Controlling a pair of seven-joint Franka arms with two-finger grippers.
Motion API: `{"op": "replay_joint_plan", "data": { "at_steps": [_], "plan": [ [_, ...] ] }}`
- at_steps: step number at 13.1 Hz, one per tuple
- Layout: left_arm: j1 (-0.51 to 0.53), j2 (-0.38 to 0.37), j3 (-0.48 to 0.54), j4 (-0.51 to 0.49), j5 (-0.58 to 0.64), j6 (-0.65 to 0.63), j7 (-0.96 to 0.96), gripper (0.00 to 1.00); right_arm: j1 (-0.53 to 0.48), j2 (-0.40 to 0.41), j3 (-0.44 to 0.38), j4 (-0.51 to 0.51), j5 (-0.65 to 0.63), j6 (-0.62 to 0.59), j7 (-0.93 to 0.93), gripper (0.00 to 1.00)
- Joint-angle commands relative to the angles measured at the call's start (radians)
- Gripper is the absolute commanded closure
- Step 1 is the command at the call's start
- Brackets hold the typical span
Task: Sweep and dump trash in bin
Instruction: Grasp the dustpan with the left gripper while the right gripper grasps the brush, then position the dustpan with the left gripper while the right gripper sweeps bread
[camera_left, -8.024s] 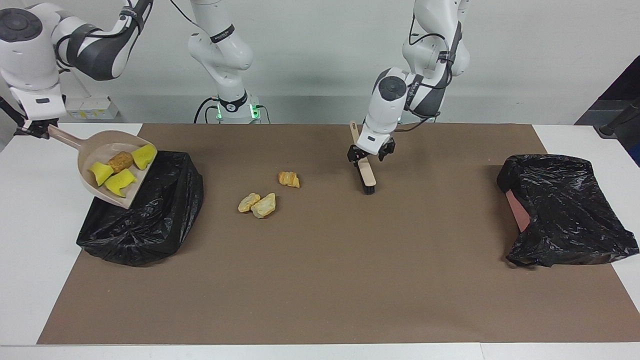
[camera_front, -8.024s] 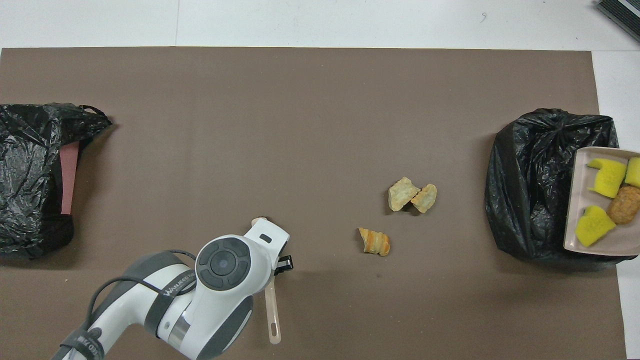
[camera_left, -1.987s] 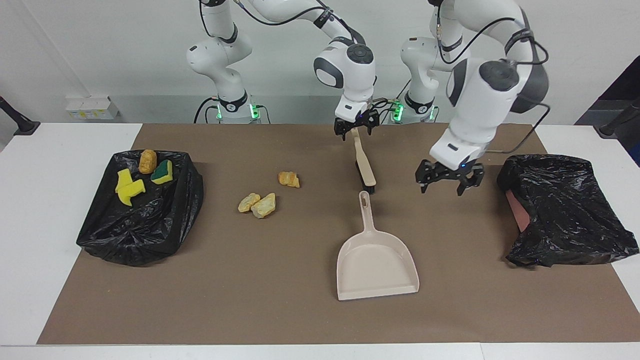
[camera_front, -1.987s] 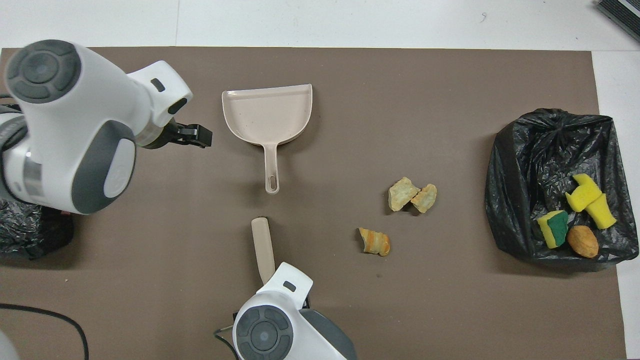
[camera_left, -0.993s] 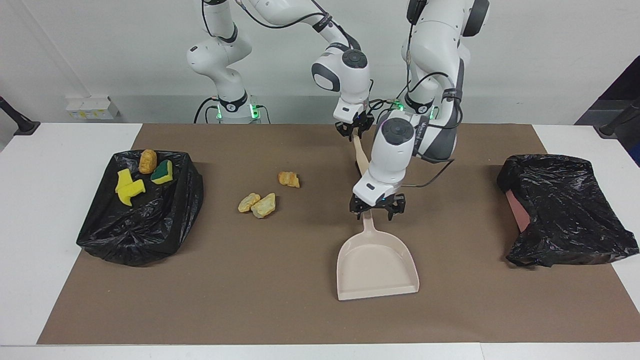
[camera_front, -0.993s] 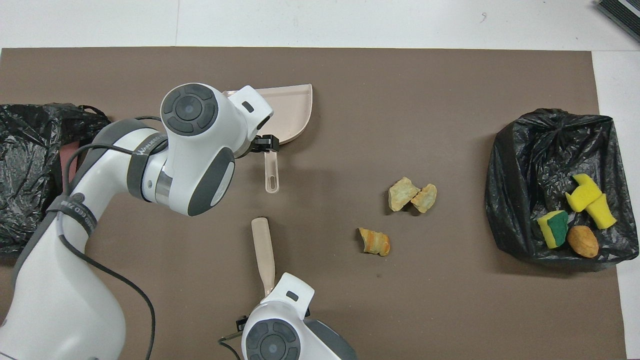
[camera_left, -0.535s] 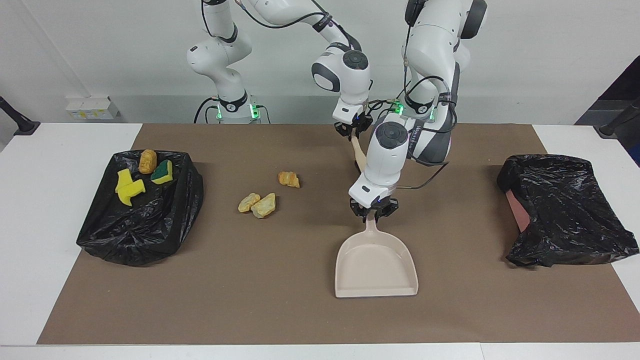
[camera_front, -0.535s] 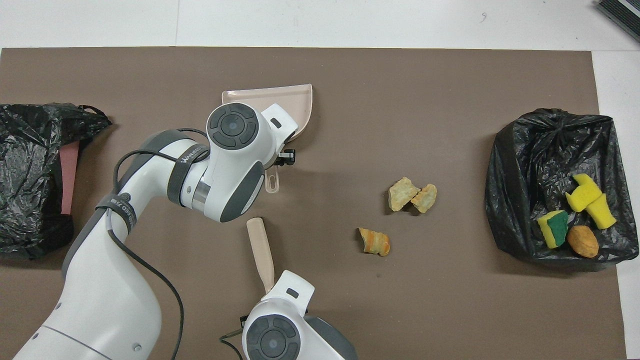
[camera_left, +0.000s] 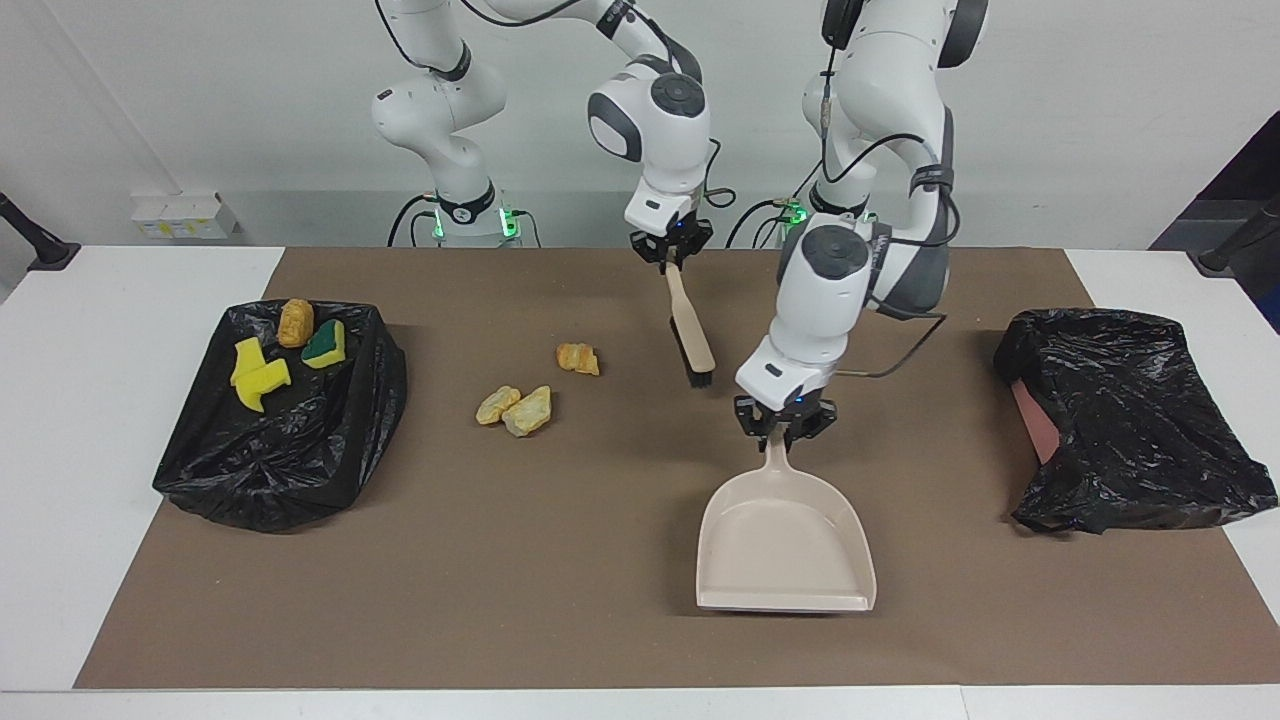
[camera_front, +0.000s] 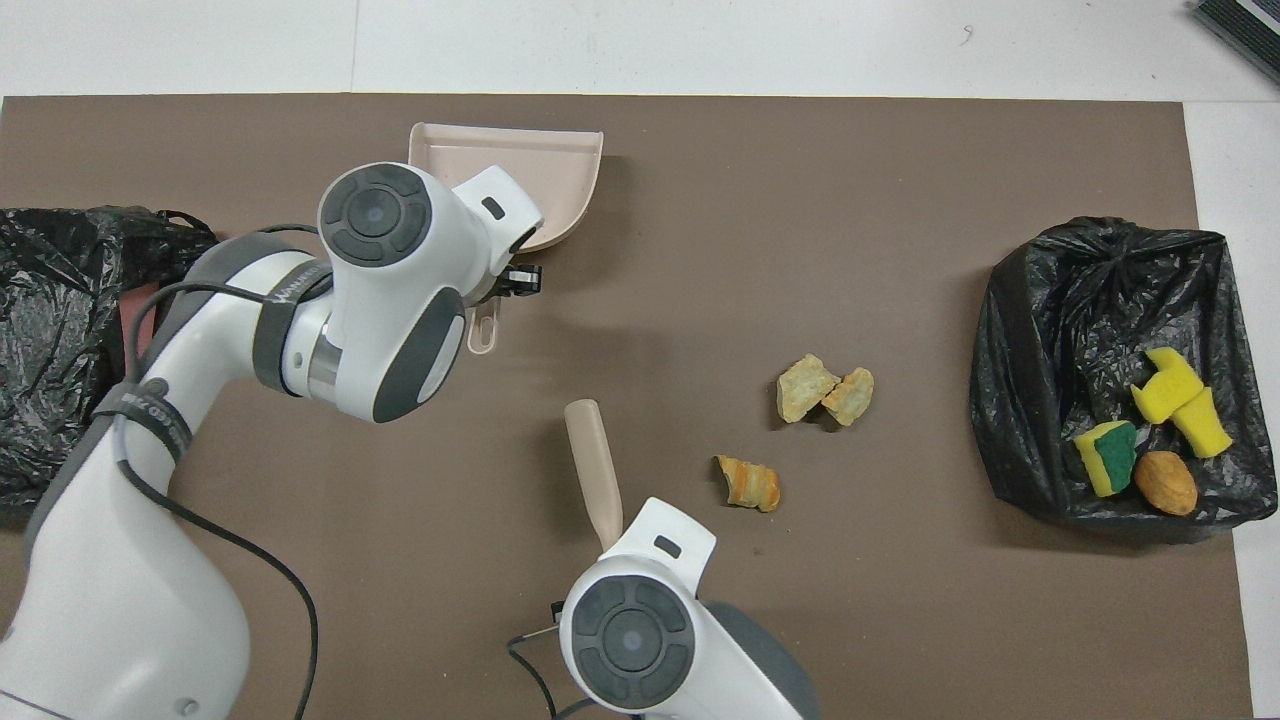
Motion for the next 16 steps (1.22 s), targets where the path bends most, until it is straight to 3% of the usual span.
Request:
{"op": "replay_joint_plan", "data": {
  "at_steps": [1,4,7,13,16],
  "plan": [
    [0.054,-0.051,-0.003,-0.012,0.003,-0.069,0.171,1.0,-0.107,-0.125,0.004,-0.049,0.002,-0.086,-0.082,1.0],
    [0.066,-0.073,0.003,-0.025,0.005,-0.187,0.345,1.0,-0.217,-0.165,0.002,-0.049,-0.072,-0.185,-0.116,1.0],
    [0.103,-0.094,0.004,-0.055,0.008,-0.249,0.692,1.0,-0.334,-0.159,0.004,-0.062,-0.142,-0.222,-0.171,1.0],
    [0.141,-0.131,0.006,-0.138,0.038,-0.209,1.283,1.0,-0.564,-0.15,0.004,-0.126,-0.223,-0.164,-0.416,1.0],
    [0.123,-0.184,0.004,-0.253,0.087,-0.111,1.39,1.0,-0.612,-0.119,0.004,-0.154,-0.246,-0.097,-0.461,1.0]
  ]
}}
